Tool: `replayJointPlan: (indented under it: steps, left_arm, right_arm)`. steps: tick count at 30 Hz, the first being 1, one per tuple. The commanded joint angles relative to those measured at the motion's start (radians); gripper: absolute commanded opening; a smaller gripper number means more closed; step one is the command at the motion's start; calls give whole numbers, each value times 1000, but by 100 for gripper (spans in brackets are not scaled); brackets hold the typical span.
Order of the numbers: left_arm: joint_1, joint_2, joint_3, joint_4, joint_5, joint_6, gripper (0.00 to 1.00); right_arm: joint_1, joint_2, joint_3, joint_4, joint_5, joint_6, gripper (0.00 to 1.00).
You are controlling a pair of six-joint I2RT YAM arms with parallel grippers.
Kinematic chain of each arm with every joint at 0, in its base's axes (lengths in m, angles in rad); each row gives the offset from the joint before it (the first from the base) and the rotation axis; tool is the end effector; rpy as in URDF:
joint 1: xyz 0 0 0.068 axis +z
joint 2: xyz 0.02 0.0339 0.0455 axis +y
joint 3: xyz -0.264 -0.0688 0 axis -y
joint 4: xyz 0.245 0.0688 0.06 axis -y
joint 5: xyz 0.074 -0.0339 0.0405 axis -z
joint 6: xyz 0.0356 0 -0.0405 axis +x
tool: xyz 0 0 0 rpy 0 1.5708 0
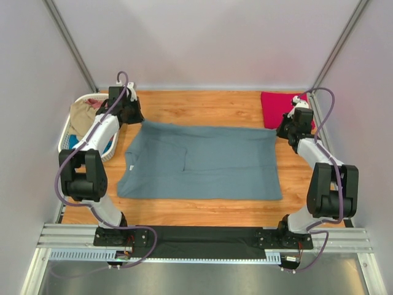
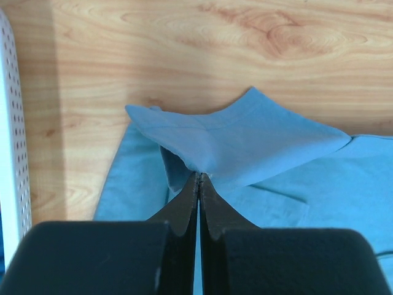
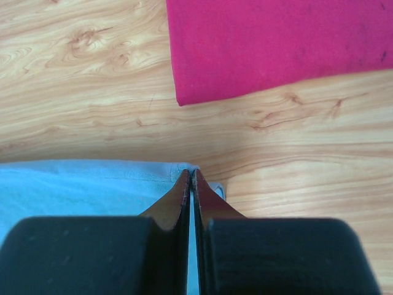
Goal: Fold and stack the t-shirts
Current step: Fold the tshirt
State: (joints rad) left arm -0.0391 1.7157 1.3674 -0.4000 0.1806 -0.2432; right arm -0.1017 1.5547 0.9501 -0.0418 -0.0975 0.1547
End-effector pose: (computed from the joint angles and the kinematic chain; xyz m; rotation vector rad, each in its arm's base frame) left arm 0.3882 -0.0216 0.2733 -0.1457 2.3256 -0.3516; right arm 0.3374 -0.0309 0.2217 0.2299 2.2051 0.1374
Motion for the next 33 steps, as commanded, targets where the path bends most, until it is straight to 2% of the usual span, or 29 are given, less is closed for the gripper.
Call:
replayJointPlan:
  steps: [1,12,13,20,33]
  left_arm:
    - [4,-70,-42,4,-16,22,0]
    - [4,-212,-188,-106,-69,33,0]
    - [4,-226,-195,-127,-73,35,0]
    - [4,-245,-258,-189,-14,19,0]
    - [1,-229,-306,-295,-27,21,0]
  right_arm:
    - [0,-64,-19,5,45,43,0]
    - [0,-134,-80,-134,96,112,0]
    - [0,-131,-77,-150,140,120,0]
    - [0,-125,-94,-231,119,181,0]
    - [0,-136,-158,-303,118,227,0]
